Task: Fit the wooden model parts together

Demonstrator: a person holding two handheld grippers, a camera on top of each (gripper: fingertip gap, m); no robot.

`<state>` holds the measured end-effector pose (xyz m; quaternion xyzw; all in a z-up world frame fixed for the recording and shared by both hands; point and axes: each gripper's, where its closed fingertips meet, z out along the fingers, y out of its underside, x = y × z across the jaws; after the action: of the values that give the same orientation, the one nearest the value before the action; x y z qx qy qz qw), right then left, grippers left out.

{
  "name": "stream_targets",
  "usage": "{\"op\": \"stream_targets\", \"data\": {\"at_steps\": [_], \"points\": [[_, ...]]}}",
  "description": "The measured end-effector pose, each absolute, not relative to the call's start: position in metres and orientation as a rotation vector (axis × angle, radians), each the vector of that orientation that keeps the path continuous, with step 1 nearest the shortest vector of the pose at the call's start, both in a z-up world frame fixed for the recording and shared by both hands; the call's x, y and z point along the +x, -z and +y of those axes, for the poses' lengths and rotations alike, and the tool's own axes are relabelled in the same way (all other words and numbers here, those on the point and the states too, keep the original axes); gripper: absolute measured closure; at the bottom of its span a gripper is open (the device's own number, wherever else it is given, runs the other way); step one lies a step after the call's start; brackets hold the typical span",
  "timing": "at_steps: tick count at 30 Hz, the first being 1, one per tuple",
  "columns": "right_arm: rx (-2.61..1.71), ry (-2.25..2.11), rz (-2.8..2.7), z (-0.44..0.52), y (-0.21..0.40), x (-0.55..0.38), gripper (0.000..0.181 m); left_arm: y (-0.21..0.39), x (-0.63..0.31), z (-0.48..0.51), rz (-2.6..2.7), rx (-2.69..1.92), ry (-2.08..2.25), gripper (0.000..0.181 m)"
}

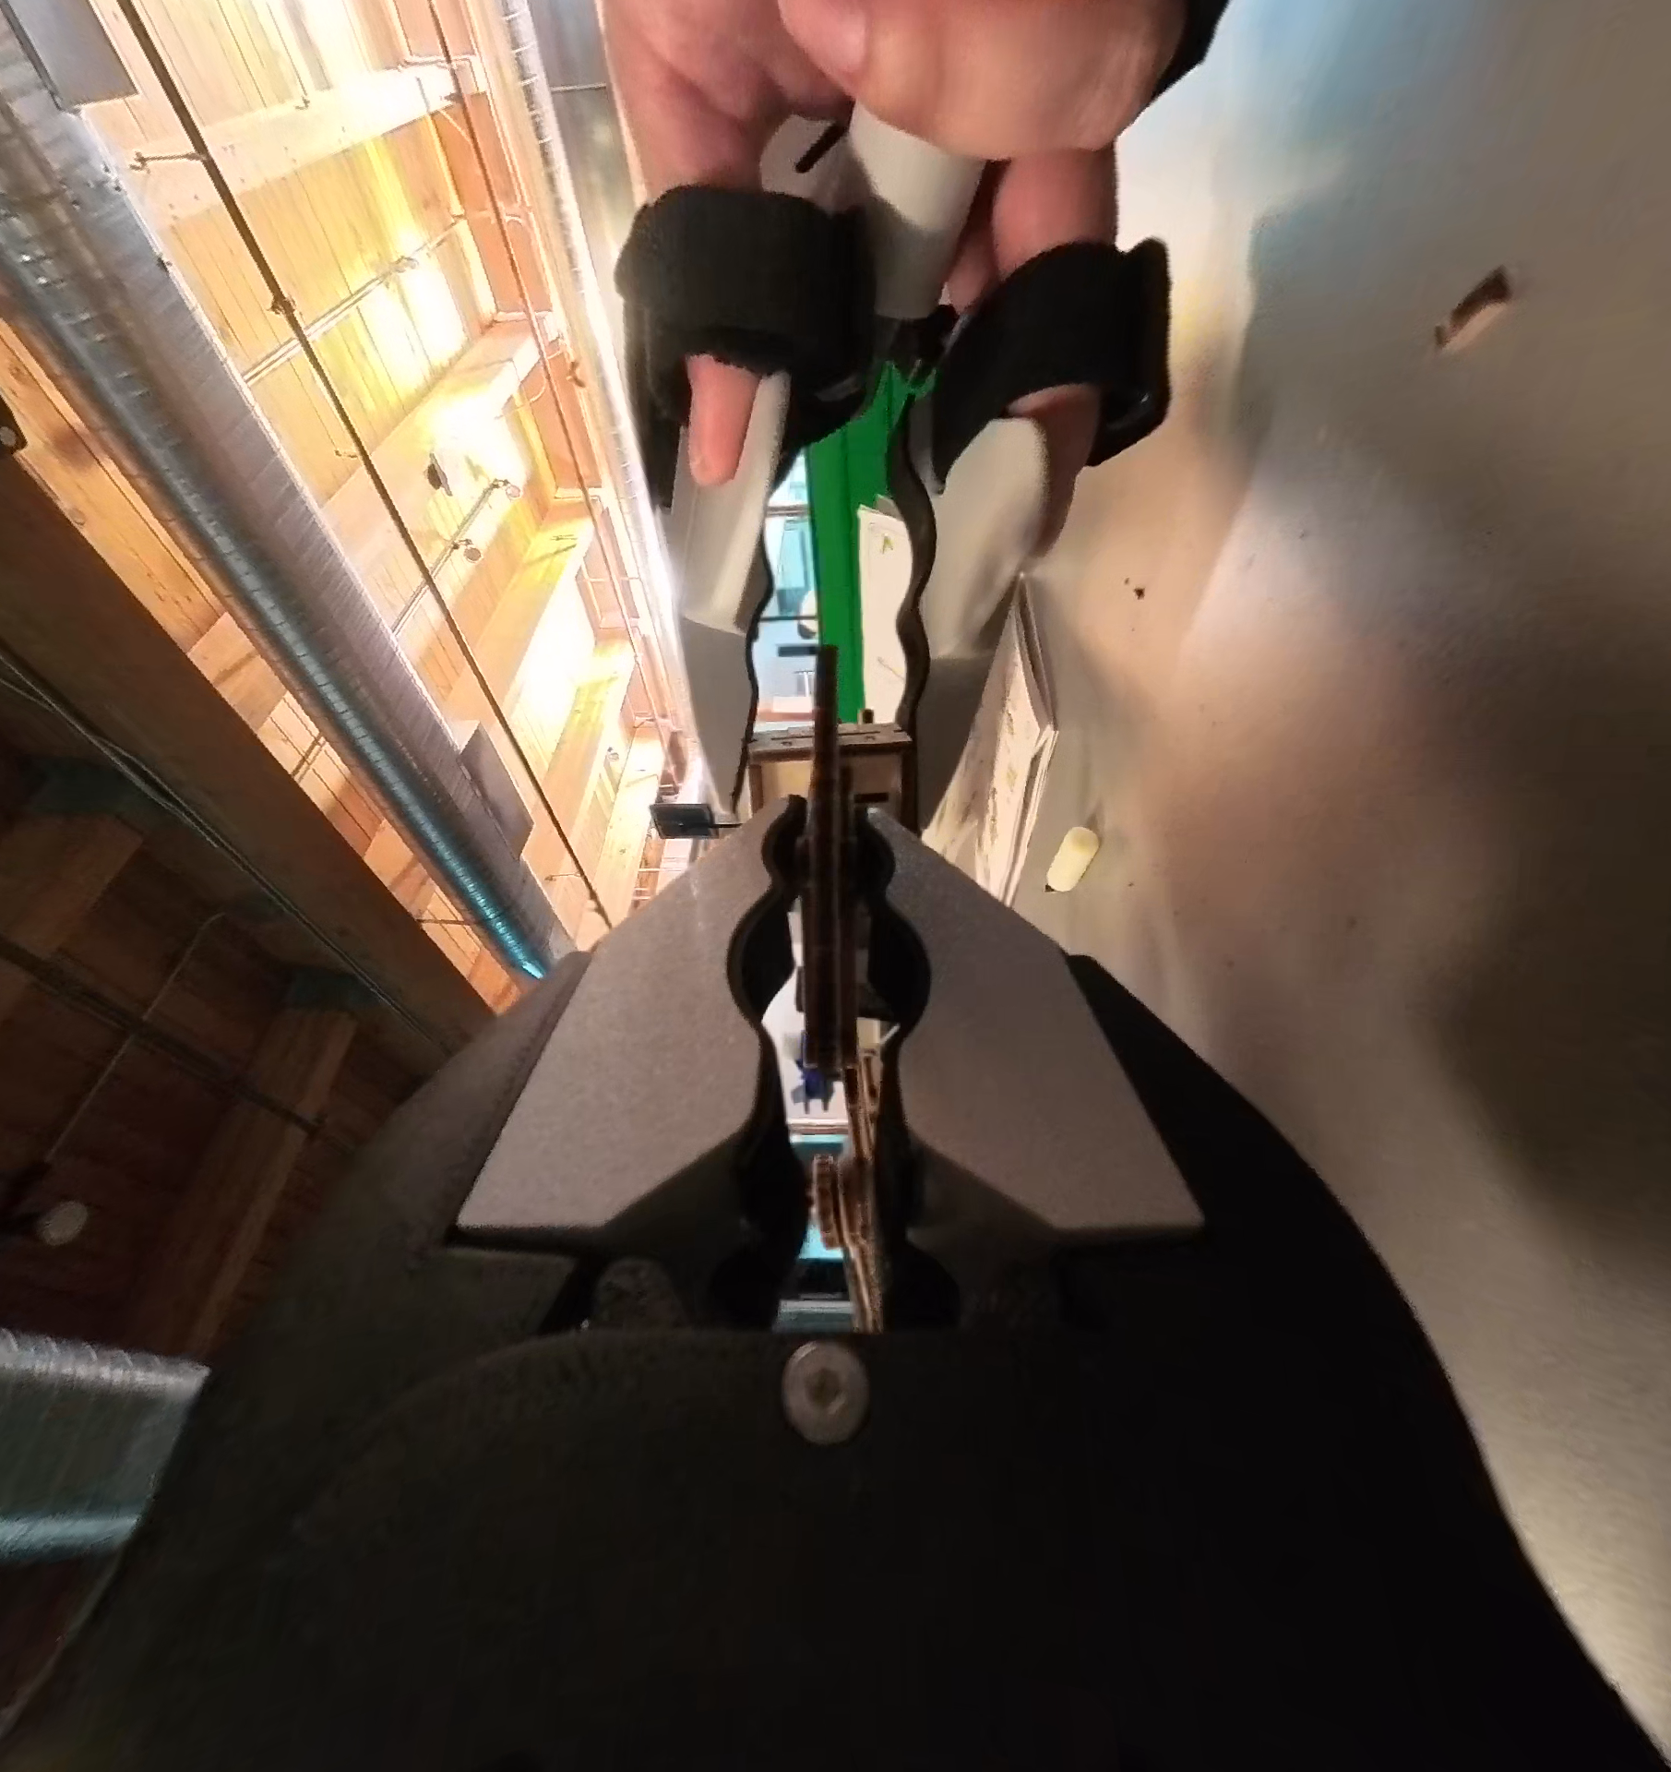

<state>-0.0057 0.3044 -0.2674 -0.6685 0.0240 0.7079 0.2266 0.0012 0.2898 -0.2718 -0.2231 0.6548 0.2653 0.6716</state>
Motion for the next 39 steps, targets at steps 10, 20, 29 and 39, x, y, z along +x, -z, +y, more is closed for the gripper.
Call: {"op": "stream_targets", "data": {"at_steps": [10,20,29,39], "points": [[-1.78,-1.82,-0.249,0.303,0.236,-0.016,0.144,0.243,-0.008,0.292,1.295,-0.456,-0.711,0.168],[-1.614,-1.625,-0.547,0.309,0.225,-0.014,0.144,0.247,-0.023,0.3,1.296,-0.517,-0.81,0.141],[-1.466,-1.538,-0.817,0.319,0.218,-0.01,0.144,0.256,-0.071,0.307,1.272,-0.73,-0.865,0.139],[-1.386,-1.56,-1.092,0.321,0.231,-0.002,0.144,0.264,-0.053,0.272,1.26,-0.921,-0.5,0.135]]}}
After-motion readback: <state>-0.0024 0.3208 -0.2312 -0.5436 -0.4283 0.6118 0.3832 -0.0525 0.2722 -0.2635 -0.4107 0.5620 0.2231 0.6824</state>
